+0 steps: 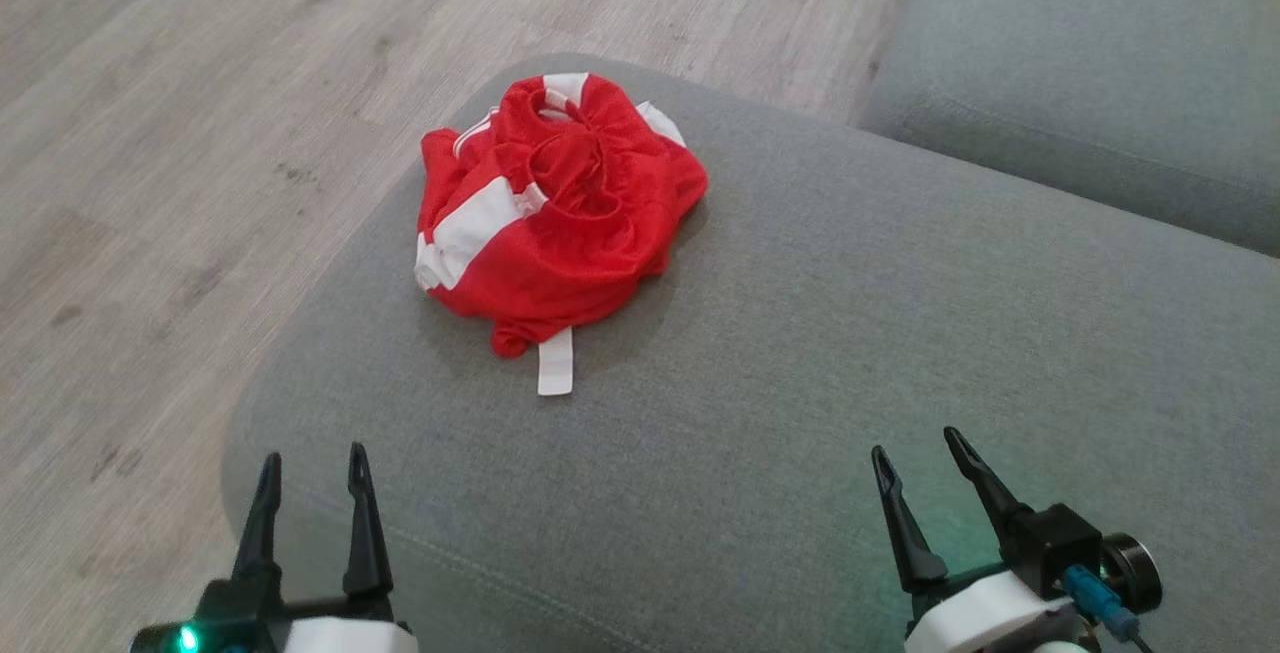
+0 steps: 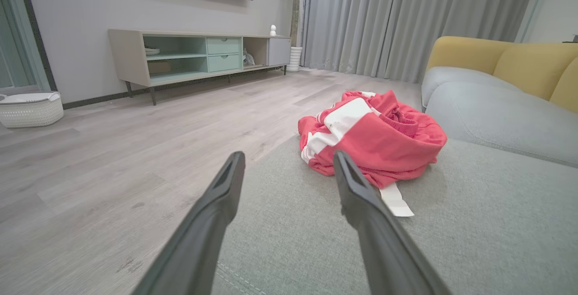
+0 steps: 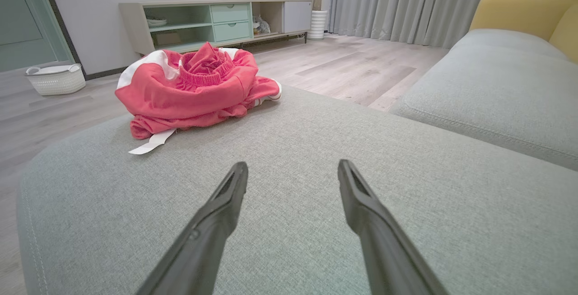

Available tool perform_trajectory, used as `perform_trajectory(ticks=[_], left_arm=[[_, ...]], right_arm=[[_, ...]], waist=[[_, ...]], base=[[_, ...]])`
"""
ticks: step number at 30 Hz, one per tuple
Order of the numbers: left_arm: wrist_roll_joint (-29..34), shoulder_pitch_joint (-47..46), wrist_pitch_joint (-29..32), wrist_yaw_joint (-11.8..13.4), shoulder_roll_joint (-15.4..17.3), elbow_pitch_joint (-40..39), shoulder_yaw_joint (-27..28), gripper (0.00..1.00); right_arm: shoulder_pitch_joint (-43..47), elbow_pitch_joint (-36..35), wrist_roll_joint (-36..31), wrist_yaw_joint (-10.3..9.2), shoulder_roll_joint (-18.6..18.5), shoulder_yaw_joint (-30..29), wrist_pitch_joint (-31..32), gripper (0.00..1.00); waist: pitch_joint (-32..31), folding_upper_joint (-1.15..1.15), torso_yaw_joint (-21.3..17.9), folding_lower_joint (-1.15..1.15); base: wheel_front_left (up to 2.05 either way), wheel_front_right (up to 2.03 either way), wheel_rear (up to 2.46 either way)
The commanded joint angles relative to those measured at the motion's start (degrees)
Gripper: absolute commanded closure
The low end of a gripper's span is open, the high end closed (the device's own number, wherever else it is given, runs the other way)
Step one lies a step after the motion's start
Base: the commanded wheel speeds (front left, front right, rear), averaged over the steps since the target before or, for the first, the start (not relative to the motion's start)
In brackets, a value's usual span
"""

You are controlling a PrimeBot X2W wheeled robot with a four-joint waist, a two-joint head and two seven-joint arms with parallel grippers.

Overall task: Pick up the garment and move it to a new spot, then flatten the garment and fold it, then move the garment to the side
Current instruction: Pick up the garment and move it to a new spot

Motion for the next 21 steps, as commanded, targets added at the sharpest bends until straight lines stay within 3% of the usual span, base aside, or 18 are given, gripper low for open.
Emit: perform_trajectory(ticks=[1,9,12,17,21], left_arm=[[0.17,-2.79,-0.71,0.49,-0.02,-2.60,2.17,0.00],[3.29,-12.65,-0.71,-3.92,0.87,-4.70,2.26,0.00],[3.33,-19.25,-0.71,-5.54,1.66,-2.92,2.70,0.00],[3.87,-31.75,-0.71,-7.17,2.78,2.34,2.70,0.00],[4.22,-41.29,-0.70,-8.41,3.79,11.78,1.55,0.00]], right_arm=[[-2.68,-1.37,-0.51,0.43,-0.56,1.01,-0.69,0.00],[0.26,-2.96,-2.76,0.43,-0.56,-2.52,-0.69,0.00],[0.57,-4.64,-4.60,0.43,-1.11,-3.73,-0.69,0.00],[-1.83,-6.39,-6.19,0.43,-4.96,-4.10,-0.69,0.00],[-3.26,-7.13,-6.72,0.43,-8.10,-3.87,-0.69,0.00]], waist=[[0.66,0.00,0.64,-0.01],[2.82,0.00,2.52,-0.01],[6.48,0.00,1.74,-0.01],[12.94,0.00,-0.93,-0.01],[16.82,0.00,-2.71,-0.01]], base=[[0.00,0.00,0.00],[0.00,0.00,0.00],[0.00,0.00,0.00],[0.00,0.00,0.00],[0.00,0.00,0.00]])
